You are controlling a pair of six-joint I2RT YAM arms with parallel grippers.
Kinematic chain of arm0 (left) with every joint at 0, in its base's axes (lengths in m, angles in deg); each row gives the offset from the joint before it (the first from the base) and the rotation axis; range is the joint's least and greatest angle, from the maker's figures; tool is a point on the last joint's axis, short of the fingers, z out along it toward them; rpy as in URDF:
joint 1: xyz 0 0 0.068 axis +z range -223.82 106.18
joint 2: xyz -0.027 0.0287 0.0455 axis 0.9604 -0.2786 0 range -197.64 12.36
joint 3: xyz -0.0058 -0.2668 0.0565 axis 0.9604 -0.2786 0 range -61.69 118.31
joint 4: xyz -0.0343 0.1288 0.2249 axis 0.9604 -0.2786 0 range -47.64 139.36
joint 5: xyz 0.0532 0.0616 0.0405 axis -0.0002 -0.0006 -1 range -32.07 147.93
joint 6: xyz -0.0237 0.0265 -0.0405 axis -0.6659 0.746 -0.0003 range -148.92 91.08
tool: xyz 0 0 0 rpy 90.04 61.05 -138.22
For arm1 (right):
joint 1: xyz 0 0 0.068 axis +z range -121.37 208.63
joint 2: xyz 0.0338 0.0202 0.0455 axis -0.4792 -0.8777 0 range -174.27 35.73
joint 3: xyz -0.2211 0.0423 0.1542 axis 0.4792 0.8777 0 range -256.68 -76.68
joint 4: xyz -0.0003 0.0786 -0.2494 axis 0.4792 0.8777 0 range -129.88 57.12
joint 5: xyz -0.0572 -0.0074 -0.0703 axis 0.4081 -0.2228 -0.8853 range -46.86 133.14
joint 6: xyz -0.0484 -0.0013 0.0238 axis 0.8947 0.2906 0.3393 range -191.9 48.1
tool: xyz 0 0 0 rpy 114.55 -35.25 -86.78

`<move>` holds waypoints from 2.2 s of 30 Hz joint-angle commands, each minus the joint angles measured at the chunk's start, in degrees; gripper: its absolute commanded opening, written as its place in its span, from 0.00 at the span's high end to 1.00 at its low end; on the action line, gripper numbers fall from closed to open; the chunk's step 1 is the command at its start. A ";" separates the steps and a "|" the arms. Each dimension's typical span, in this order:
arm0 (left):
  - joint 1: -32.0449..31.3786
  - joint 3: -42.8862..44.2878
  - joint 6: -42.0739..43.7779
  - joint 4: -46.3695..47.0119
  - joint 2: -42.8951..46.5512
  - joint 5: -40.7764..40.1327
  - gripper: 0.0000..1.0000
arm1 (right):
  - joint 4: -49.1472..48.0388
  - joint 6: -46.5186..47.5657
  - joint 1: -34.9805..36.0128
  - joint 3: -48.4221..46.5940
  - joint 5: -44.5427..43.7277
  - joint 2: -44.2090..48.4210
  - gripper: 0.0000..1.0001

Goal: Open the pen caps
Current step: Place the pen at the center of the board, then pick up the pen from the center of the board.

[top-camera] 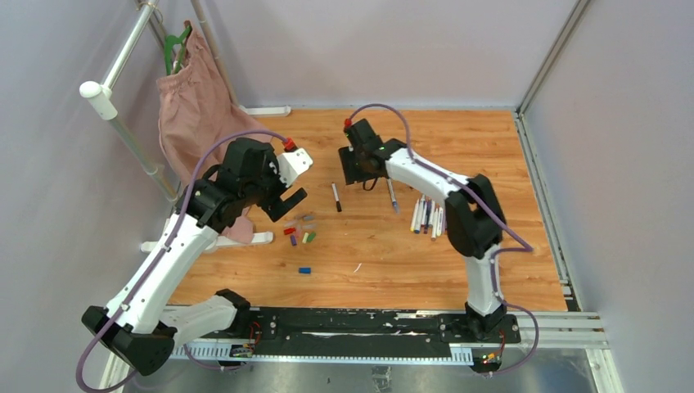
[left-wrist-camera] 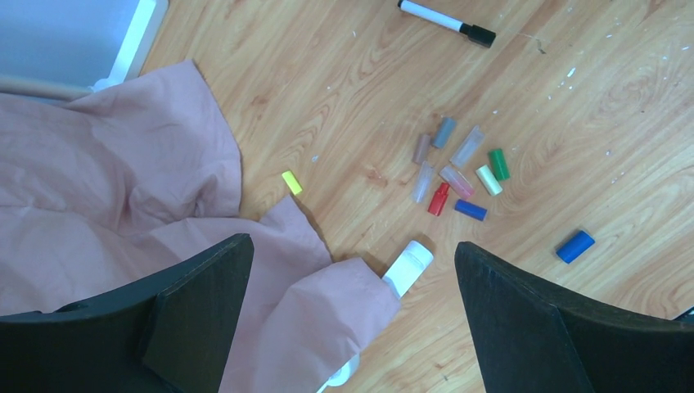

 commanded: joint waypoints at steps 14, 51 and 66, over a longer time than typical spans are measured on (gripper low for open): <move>2.34 -4.08 -1.53 -0.57 3.26 2.13 0.00 | 10.58 2.14 6.32 -22.41 1.33 -24.08 0.49; 3.56 -4.08 -16.02 6.27 1.63 22.65 0.00 | -28.60 -25.78 8.66 16.88 2.17 19.78 1.00; 3.66 -5.36 -25.34 15.08 -0.53 36.33 0.00 | -39.16 -27.84 18.29 23.24 -9.43 31.07 1.00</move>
